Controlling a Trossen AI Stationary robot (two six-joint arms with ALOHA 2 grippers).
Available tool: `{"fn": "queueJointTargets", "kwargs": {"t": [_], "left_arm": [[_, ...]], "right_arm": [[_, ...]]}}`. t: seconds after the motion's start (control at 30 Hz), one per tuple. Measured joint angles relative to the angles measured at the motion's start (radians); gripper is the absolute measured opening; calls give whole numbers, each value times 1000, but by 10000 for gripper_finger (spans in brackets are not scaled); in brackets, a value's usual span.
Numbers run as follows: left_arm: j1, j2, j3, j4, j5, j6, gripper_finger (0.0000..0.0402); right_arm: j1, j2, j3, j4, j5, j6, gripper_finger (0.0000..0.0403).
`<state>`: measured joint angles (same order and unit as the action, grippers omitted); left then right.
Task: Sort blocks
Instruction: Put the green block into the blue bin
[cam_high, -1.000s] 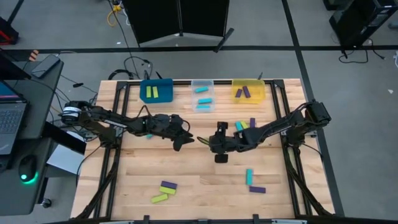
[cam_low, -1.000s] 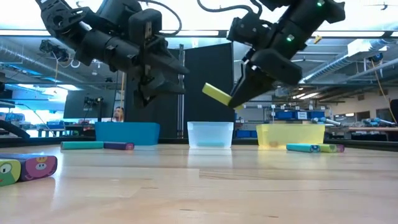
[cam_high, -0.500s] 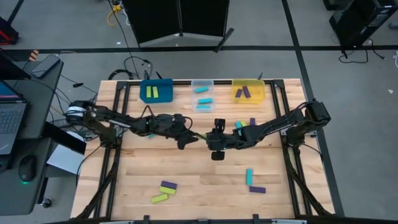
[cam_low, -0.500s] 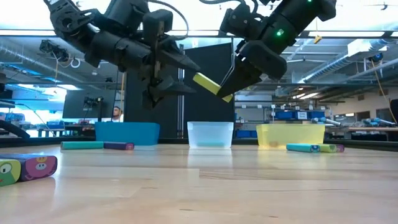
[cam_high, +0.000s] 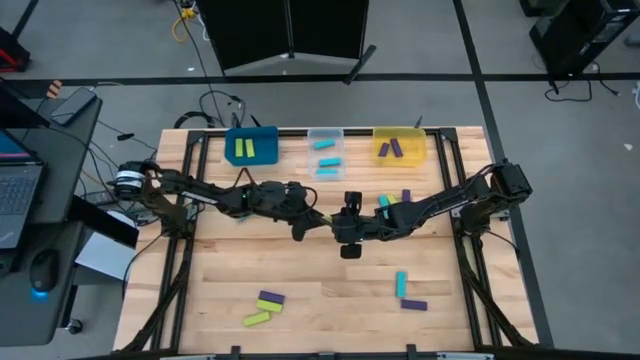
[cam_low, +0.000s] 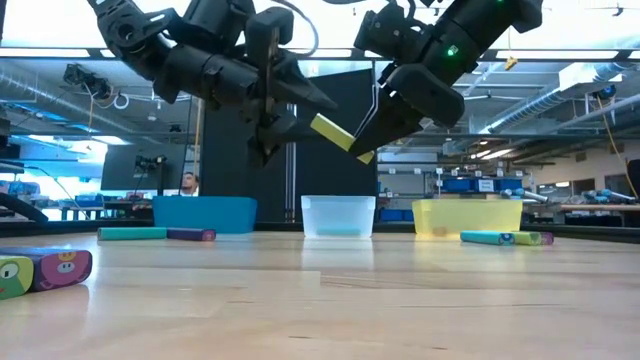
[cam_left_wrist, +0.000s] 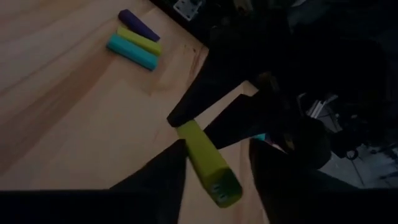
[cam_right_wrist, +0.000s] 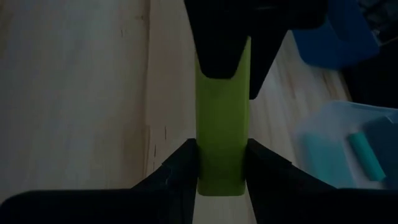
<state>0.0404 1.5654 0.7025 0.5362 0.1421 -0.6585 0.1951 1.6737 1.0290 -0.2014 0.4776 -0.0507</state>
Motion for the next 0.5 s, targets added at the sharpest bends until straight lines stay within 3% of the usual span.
{"fn": "queueJointTargets", "kwargs": {"t": [0.17, 0.27, 0.37, 0.5], "left_arm": [[6, 0, -1, -31, -1, 12, 100], [8, 0, -2, -48, -1, -7, 78], [8, 0, -2, -50, 32, -10, 88], [8, -1, -1, -46, 66, -45, 138]], "right_arm": [[0, 0, 0, -1, 0, -6, 117], [0, 0, 0, 0, 0, -9, 117], [0, 0, 0, 5, -6, -9, 117], [0, 0, 0, 10, -5, -6, 117]]}}
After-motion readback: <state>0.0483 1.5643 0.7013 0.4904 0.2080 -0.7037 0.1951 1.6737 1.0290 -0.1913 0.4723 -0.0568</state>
